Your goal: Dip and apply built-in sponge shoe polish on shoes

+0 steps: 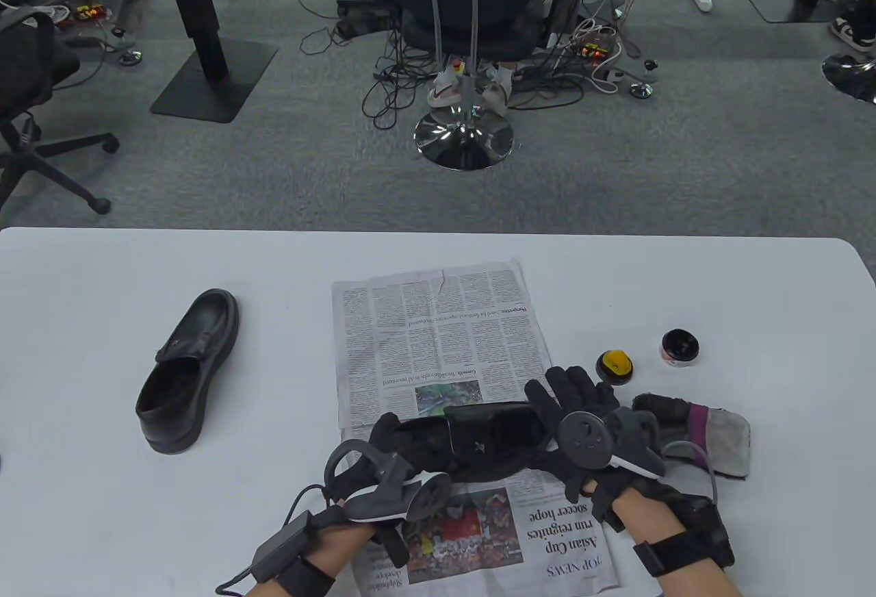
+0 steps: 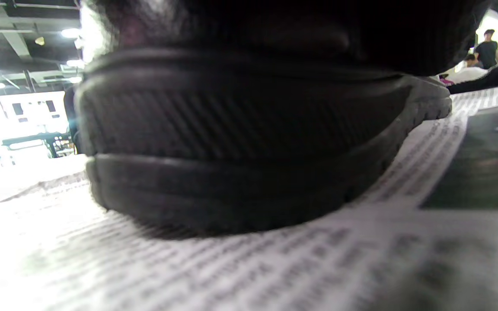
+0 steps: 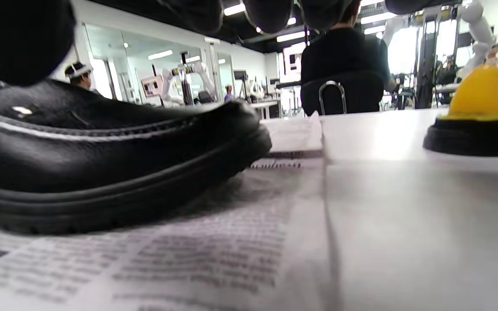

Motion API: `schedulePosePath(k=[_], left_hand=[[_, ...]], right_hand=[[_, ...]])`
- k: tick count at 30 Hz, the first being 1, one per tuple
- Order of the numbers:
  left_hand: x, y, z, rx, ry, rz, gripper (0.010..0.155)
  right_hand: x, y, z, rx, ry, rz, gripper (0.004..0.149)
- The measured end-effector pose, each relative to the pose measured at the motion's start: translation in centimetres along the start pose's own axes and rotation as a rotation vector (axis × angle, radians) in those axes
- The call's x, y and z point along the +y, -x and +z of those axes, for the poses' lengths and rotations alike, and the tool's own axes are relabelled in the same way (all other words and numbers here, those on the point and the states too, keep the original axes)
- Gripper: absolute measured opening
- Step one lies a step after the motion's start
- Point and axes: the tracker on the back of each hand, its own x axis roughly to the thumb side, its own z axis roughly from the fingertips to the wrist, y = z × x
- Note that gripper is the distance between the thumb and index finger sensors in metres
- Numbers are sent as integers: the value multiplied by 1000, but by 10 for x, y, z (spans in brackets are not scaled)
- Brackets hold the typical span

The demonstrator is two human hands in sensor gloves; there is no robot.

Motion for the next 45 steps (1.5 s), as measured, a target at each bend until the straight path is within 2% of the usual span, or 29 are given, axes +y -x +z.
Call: schedulePosePath(k=[4,7,9,12,13,16,23,27,30,33,35,37,38,40,42,45], left_hand=[[24,26,5,116,-99,113,34],[45,55,16,241,-197,80,34],[56,82,26,376,-249,57,34],[54,124,44,622,-256,38,34],[50,140,51,717,-227,14,34],[36,165,62,831,-157,-17,34],[-3,184,59,938,34,-88,34],[-24,183,57,972,164,-243,35],[-25,183,57,1035,229,-169,42],[-6,183,61,1013,140,-175,53],[16,189,67,1016,13,-159,54],[28,201,77,1058,-49,-113,48],[28,207,82,1084,-24,-108,46],[23,224,93,1160,95,-80,49],[13,240,107,1192,165,17,49],[11,257,122,1179,107,236,49]], right_hand=[[-13,4,10,-13,101,-63,96],[-14,4,12,-15,95,-71,97],[-11,1,11,-22,84,-63,97],[-6,-2,9,-28,56,-40,97],[-4,-3,8,-27,50,-37,96],[-2,-3,8,-24,39,-34,96],[4,0,9,-15,13,-22,96],[7,2,9,-8,0,-19,96],[8,3,9,-7,-5,-17,95],[6,3,9,-4,-3,-17,95],[5,5,9,7,-4,-23,95],[5,9,9,19,-2,-31,95],[5,10,9,25,-2,-32,95],[4,15,8,41,0,-32,95],[4,20,8,57,-1,-38,95],[4,26,9,78,1,-51,94]])
